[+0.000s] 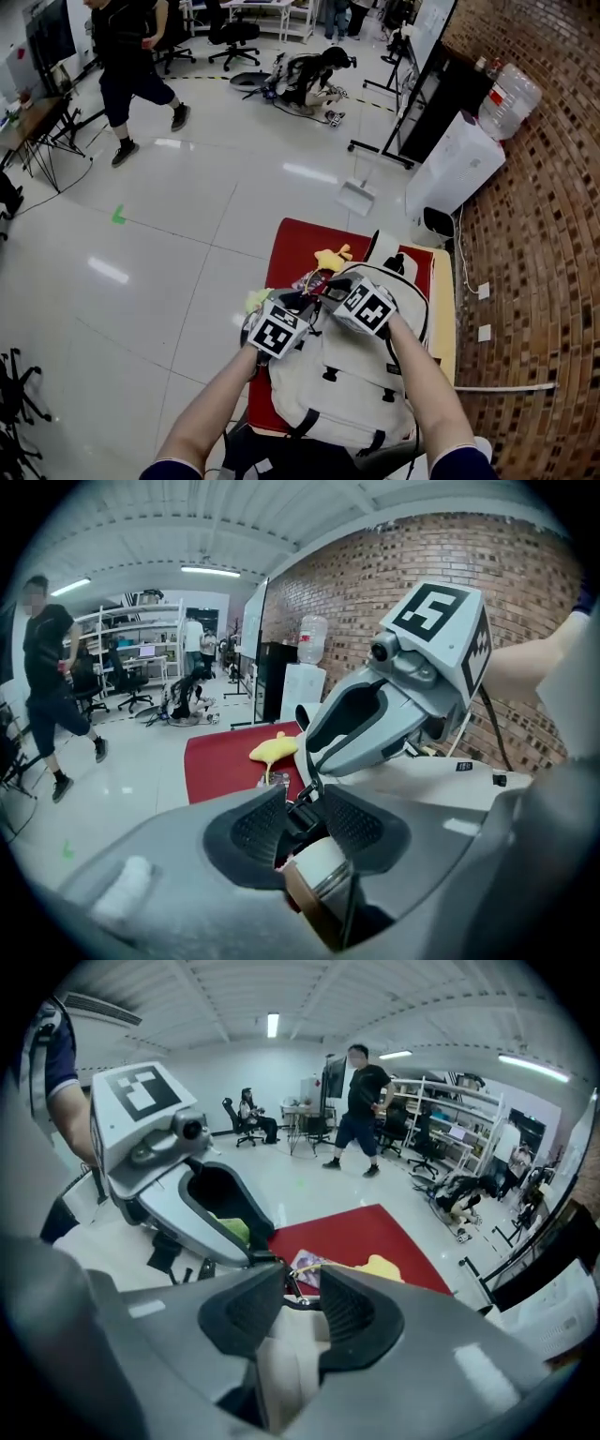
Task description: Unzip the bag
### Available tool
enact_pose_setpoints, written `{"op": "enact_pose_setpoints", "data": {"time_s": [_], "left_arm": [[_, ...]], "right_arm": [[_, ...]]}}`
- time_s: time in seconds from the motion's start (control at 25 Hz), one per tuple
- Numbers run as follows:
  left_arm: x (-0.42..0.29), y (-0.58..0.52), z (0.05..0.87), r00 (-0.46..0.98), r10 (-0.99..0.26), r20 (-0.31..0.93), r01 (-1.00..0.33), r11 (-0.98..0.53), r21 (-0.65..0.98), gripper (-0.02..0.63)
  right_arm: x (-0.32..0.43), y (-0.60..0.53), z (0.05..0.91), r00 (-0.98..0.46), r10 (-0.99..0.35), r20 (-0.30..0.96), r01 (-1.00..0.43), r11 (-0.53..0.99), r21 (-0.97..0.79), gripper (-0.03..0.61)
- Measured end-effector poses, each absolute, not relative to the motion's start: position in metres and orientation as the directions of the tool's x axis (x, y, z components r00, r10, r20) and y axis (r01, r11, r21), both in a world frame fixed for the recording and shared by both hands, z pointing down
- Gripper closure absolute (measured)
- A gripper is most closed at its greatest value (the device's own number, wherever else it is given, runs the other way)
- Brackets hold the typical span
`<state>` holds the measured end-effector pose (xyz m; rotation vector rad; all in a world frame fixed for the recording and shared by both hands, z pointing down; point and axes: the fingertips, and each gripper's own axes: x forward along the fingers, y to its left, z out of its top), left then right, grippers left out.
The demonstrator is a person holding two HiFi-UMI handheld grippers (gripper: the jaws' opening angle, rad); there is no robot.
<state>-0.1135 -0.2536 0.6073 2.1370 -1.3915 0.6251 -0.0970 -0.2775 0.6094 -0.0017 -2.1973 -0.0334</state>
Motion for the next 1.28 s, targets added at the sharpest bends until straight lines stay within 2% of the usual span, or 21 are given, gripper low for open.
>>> {"op": "enact_pose_setpoints", "data": {"time_s": [0.32,0.6,0.92,1.28], "left_arm": [[-0.112,-0.248,0.629,0.38,-0.645,0.663,-0.919,-0.342,0.194,0.48],[-0.104,-0.247,0.636,0.399,-0.612,0.683,-0.905,-0.38,0.188,0.48],[-0.104,-0.246,0.639,0.41,-0.601,0.686,-0.9,-0.389,0.196,0.48],[-0.103,-0.245,0.639,0.404,-0.605,0.687,-0.903,-0.383,0.194,0.48]], "right_arm": [[-0.105,-0.265,0.65,-0.421,0.075,0.904,0.157,0.988,-0.009,0.462],[-0.106,-0.255,0.662,-0.298,0.135,0.945,0.301,0.953,-0.041,0.546],[-0.103,-0.258,0.666,-0.293,0.203,0.934,0.222,0.965,-0.14,0.558],[-0.103,-0.281,0.653,-0.414,0.147,0.898,0.101,0.988,-0.115,0.561]]}}
